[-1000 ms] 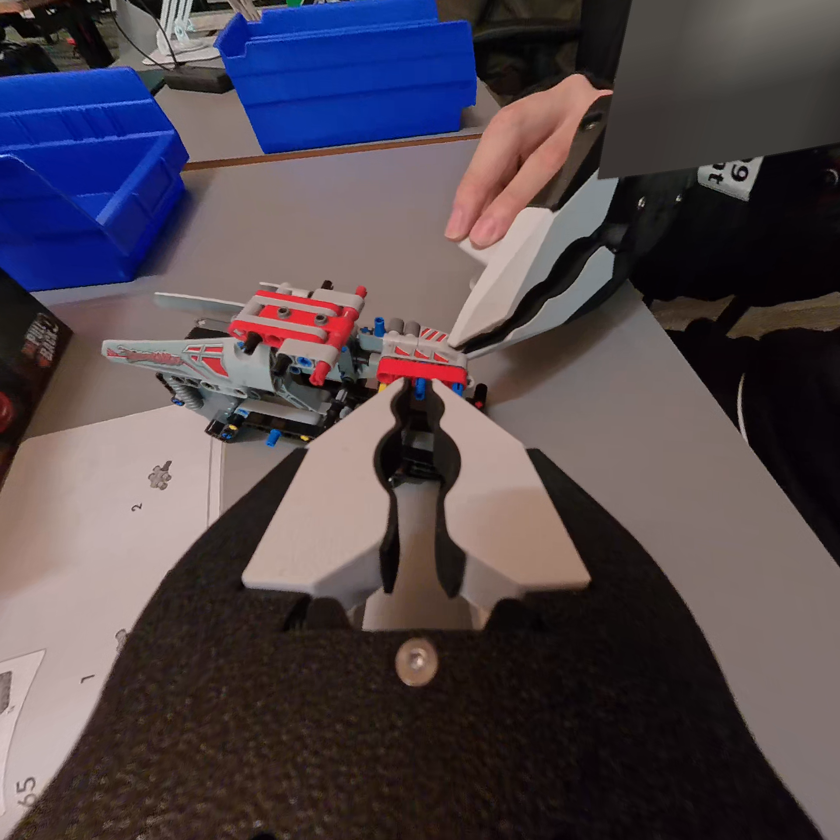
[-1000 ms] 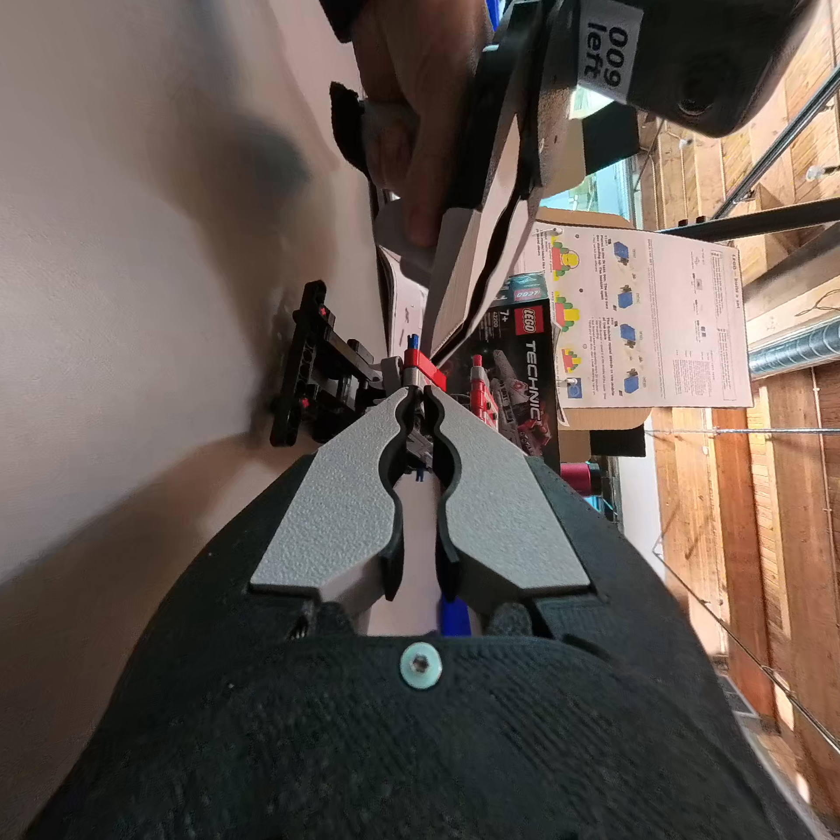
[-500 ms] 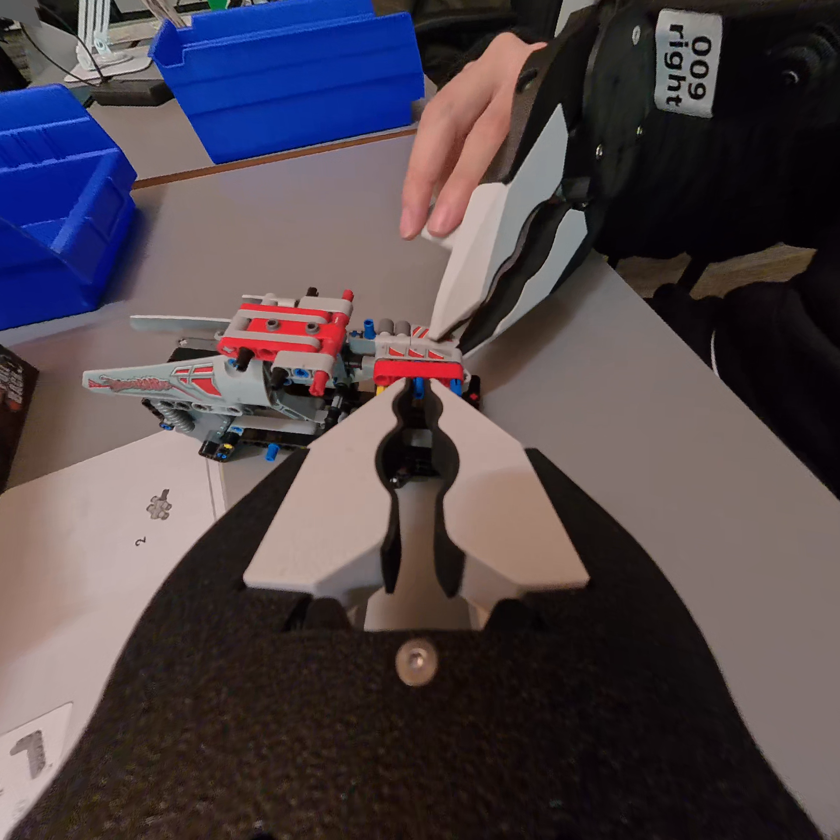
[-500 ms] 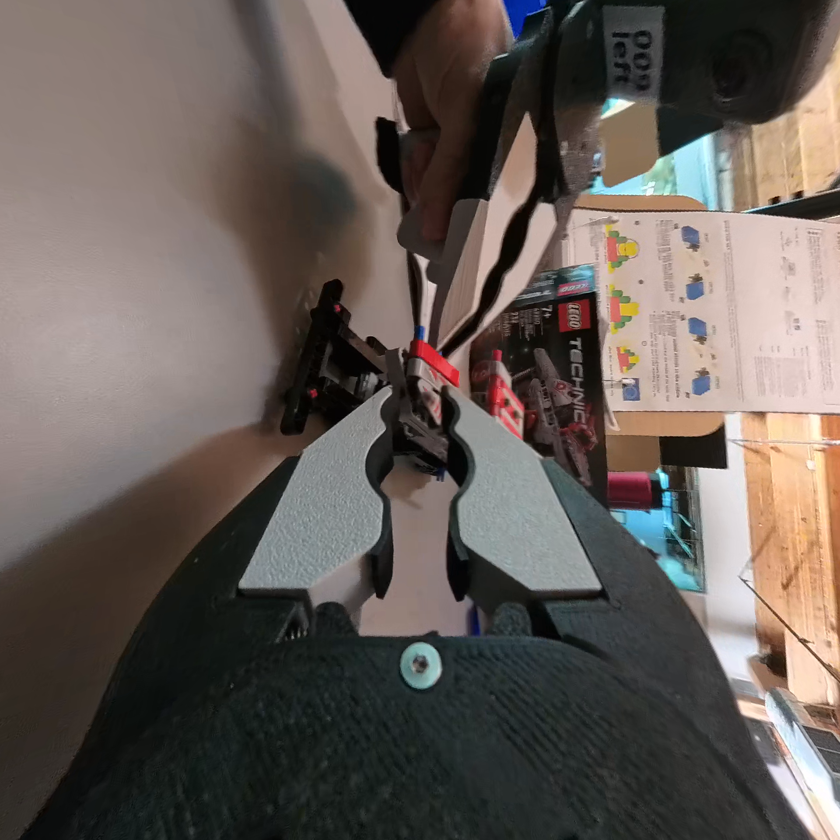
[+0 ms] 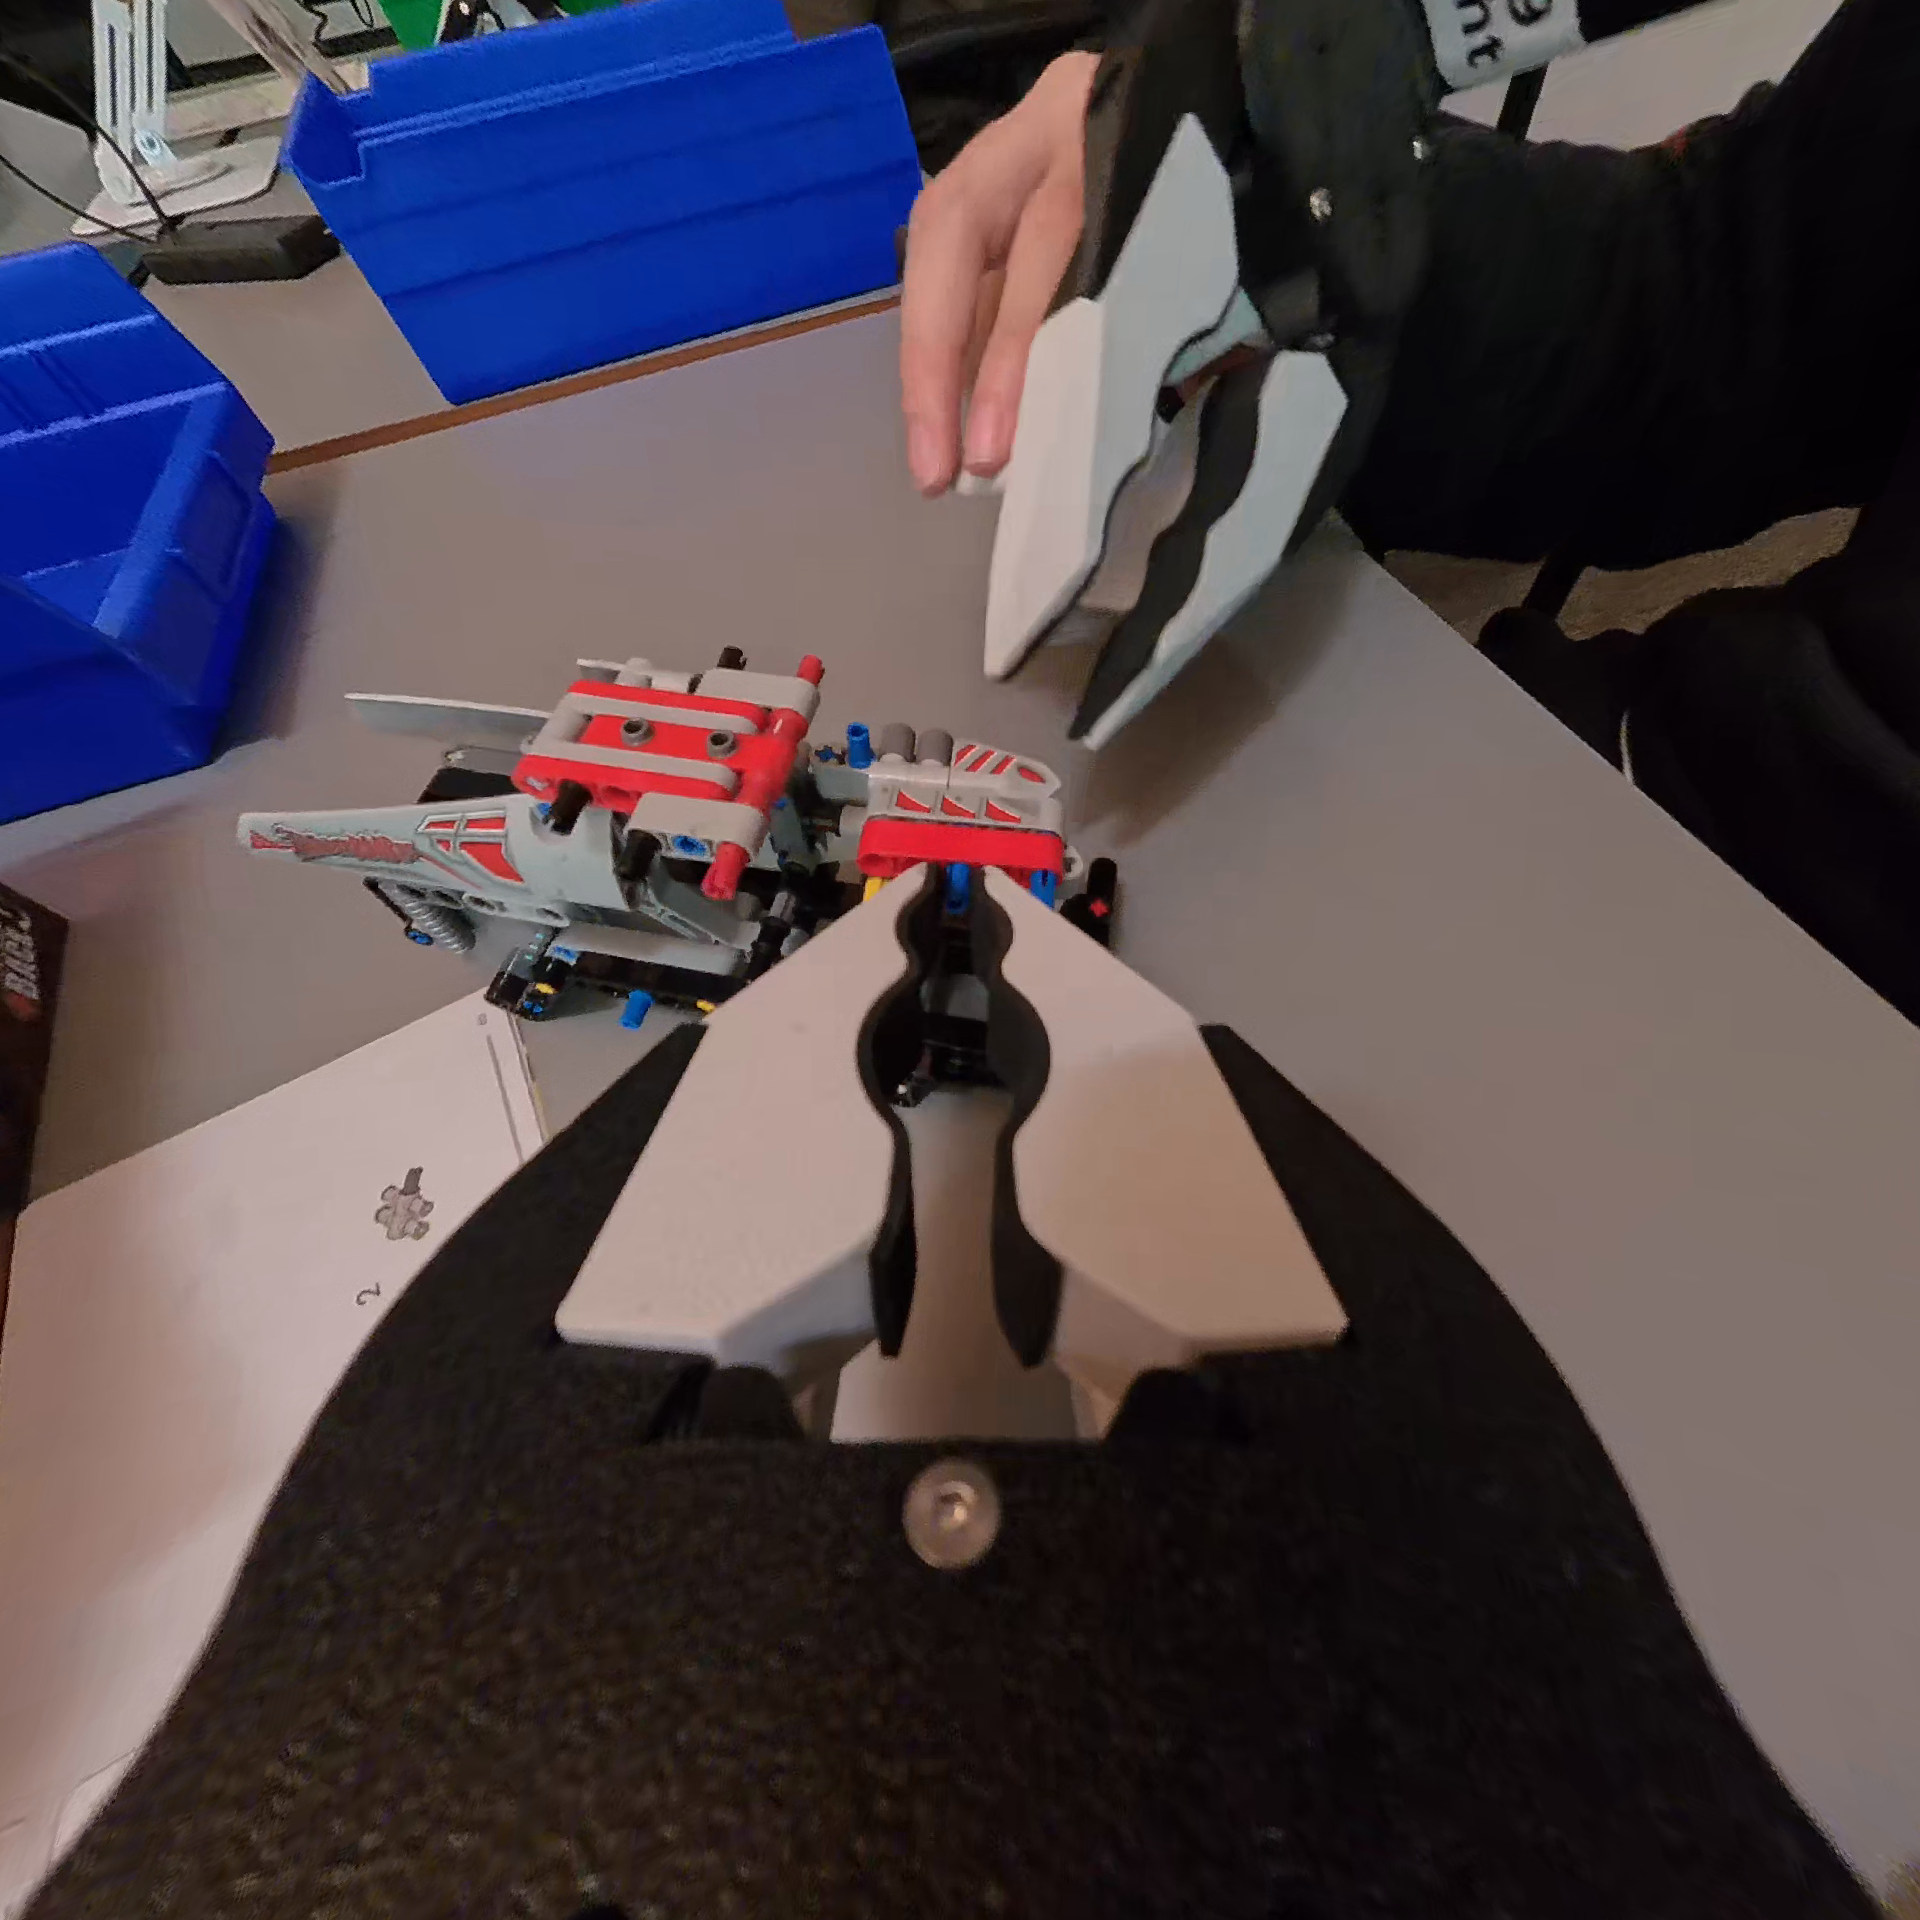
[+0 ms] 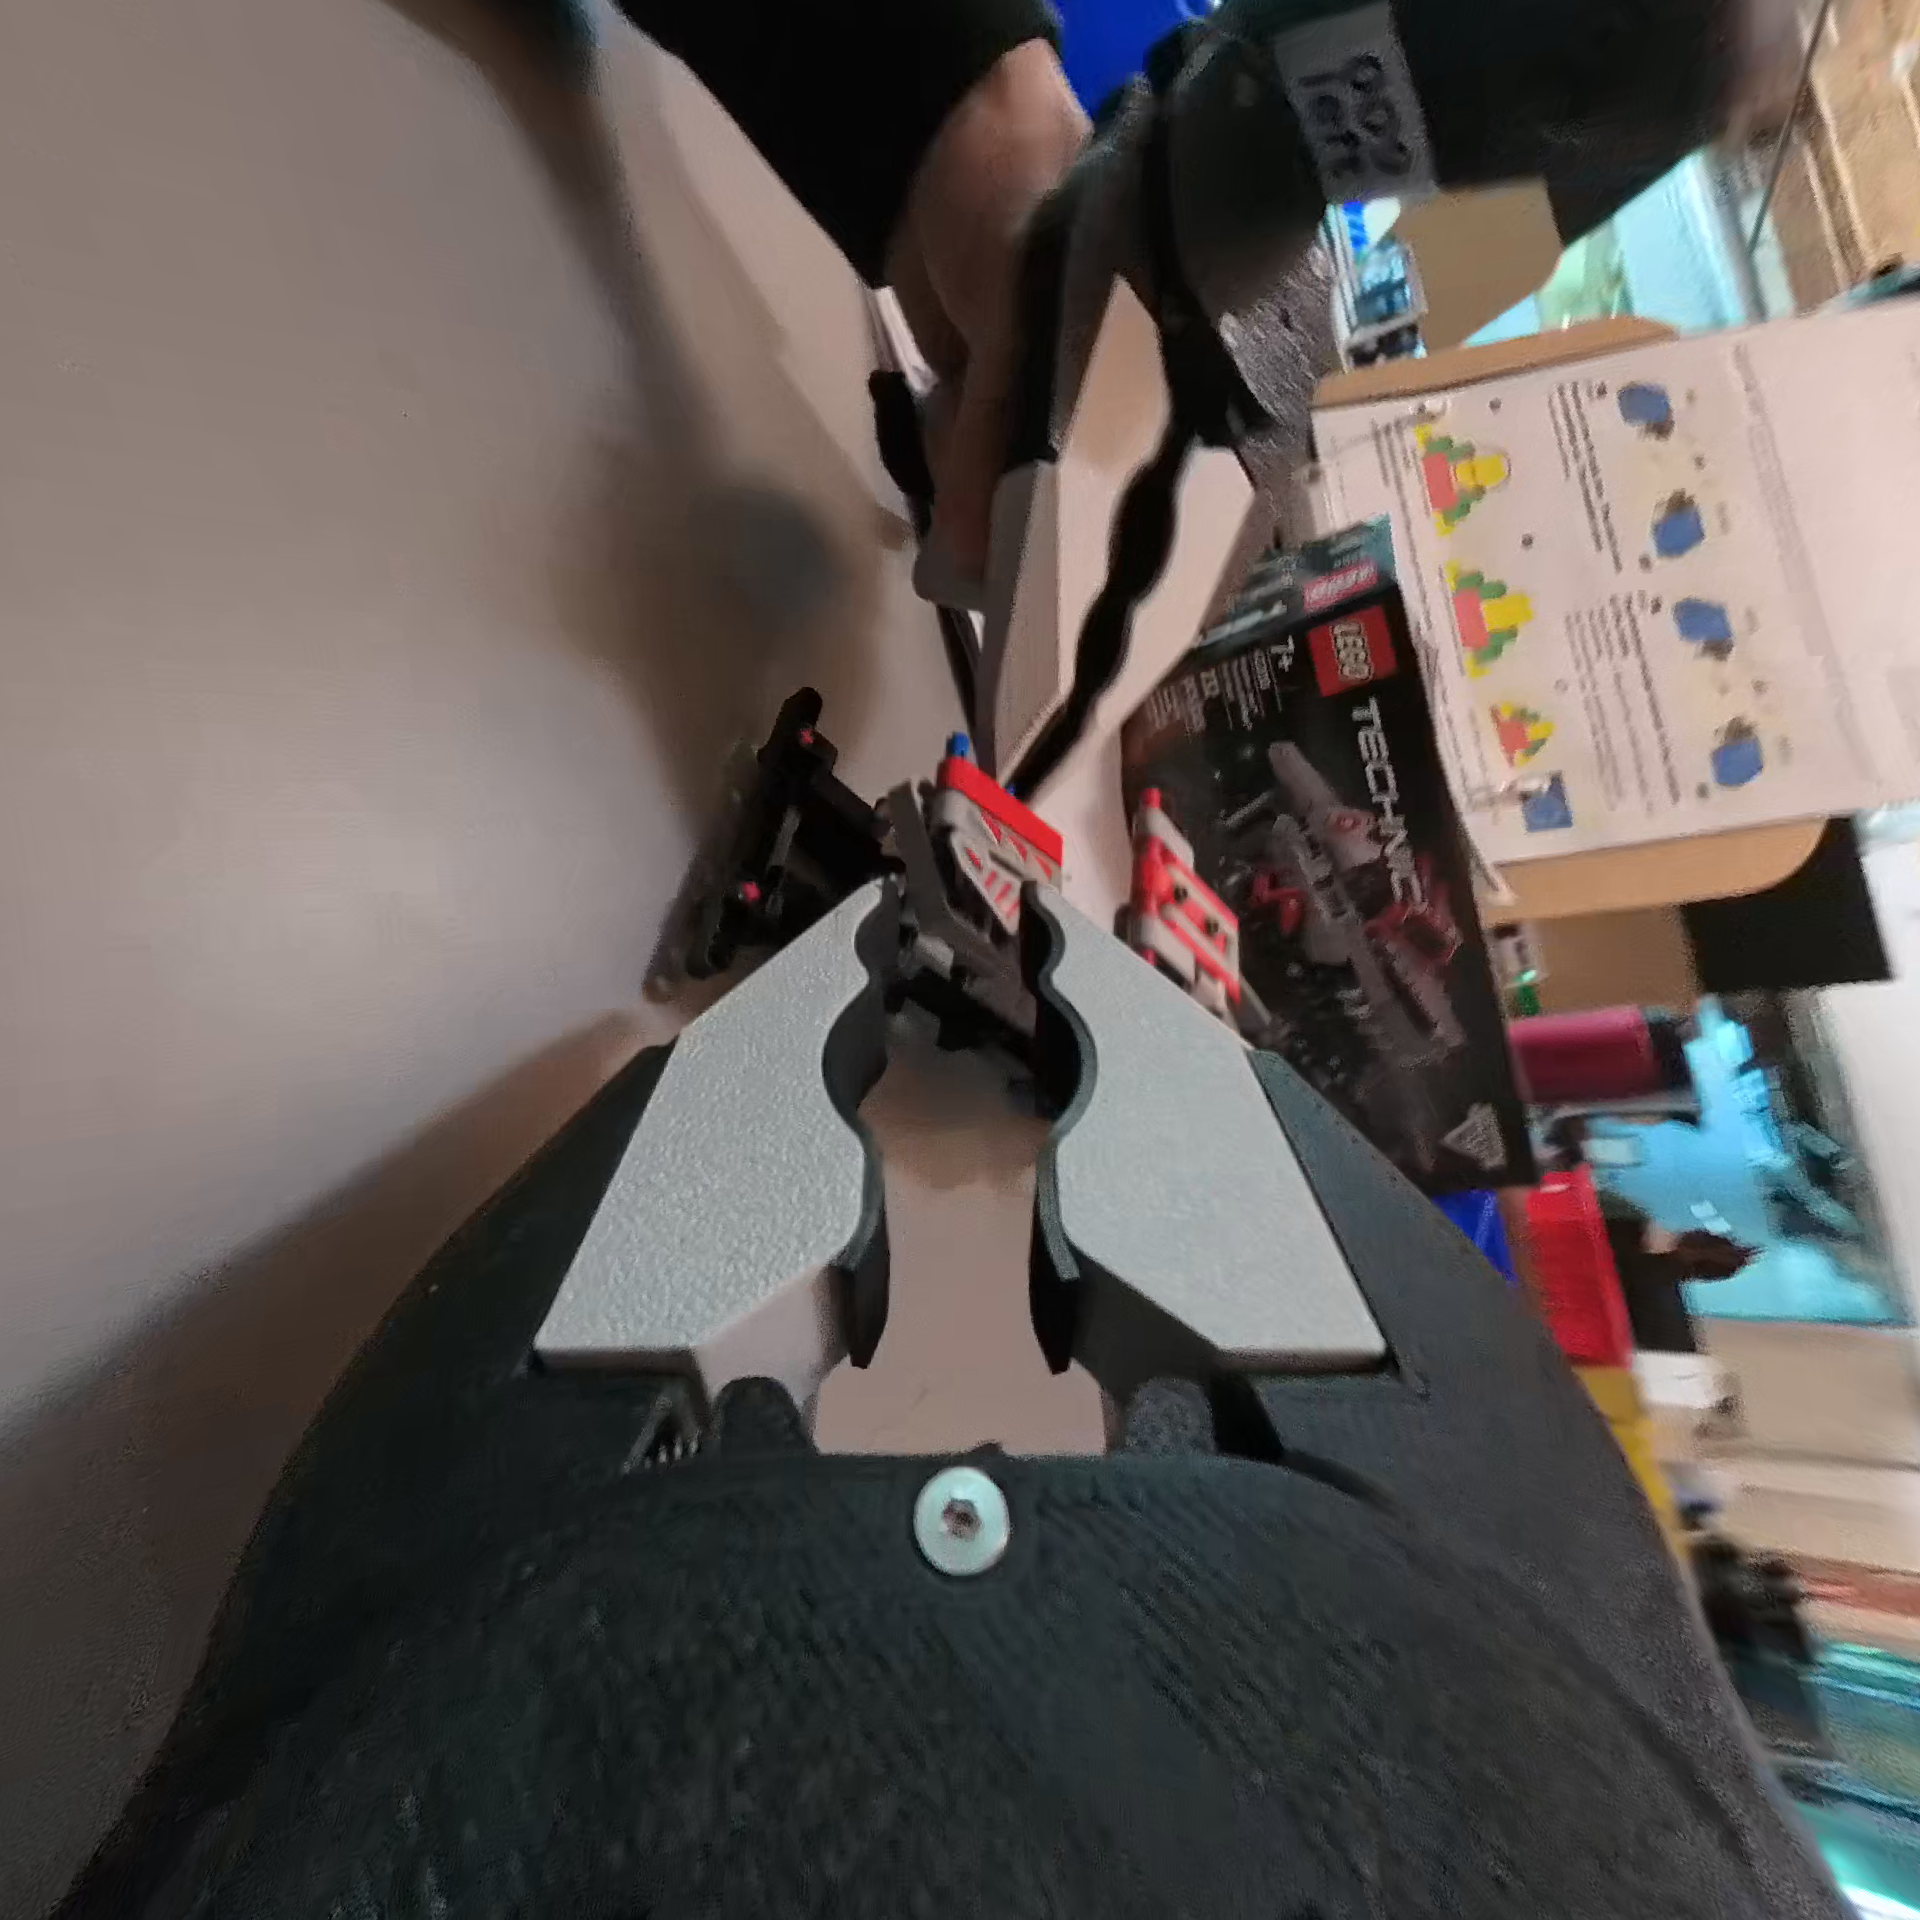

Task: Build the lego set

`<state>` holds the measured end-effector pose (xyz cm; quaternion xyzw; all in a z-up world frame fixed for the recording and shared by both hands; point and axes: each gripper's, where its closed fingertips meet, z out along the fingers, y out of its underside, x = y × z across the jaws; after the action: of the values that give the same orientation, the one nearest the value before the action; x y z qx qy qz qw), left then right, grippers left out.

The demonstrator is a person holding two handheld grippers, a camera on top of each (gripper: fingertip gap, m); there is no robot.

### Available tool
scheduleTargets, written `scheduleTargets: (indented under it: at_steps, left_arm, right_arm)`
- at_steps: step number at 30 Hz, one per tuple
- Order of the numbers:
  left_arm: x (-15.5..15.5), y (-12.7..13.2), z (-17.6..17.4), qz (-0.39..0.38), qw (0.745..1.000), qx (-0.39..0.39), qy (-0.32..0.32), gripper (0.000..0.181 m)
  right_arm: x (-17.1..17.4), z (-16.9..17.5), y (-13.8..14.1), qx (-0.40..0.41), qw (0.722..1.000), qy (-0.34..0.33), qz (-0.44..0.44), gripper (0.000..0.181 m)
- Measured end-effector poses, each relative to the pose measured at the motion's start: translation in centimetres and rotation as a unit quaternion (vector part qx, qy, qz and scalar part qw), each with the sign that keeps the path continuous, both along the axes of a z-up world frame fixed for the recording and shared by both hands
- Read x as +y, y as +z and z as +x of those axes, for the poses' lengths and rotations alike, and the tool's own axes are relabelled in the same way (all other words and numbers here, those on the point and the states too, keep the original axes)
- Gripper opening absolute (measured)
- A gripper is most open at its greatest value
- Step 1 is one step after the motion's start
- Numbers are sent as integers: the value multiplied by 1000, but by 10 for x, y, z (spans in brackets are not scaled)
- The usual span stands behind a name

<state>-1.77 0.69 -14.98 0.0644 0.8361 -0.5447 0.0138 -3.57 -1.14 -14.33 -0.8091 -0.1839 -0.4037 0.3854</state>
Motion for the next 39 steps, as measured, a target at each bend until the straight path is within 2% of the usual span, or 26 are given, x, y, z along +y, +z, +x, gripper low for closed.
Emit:
scheduleTargets:
  at_steps: [3,8,16,19,24,28,32,39]
  left_arm:
    - [0,0,0,-5,1000,8,-8,1]
    - [-1,0,-1,-5,1000,13,-16,1]
    - [0,1,0,-2,1000,19,-22,1]
    - [1,2,3,0,999,25,-23,1]
    - [7,4,6,3,999,41,-21,2]
    - [9,16,4,-27,996,85,-30,0]
    - [15,15,19,-12,999,47,3,0]
    - [9,3,15,24,999,27,-4,0]
  right_arm:
    - [-14,9,2,54,997,-26,45,15]
    - [-8,20,-3,61,996,-42,56,0]
    - [-11,27,-5,207,968,-50,135,6]
    - [-10,30,-8,206,968,-51,133,0]
    - [-6,31,-9,189,972,-40,133,0]
    - [-4,32,-8,184,972,-35,138,0]
    - [-2,32,-8,179,973,-33,140,0]
    - [5,32,-8,185,972,-26,145,0]
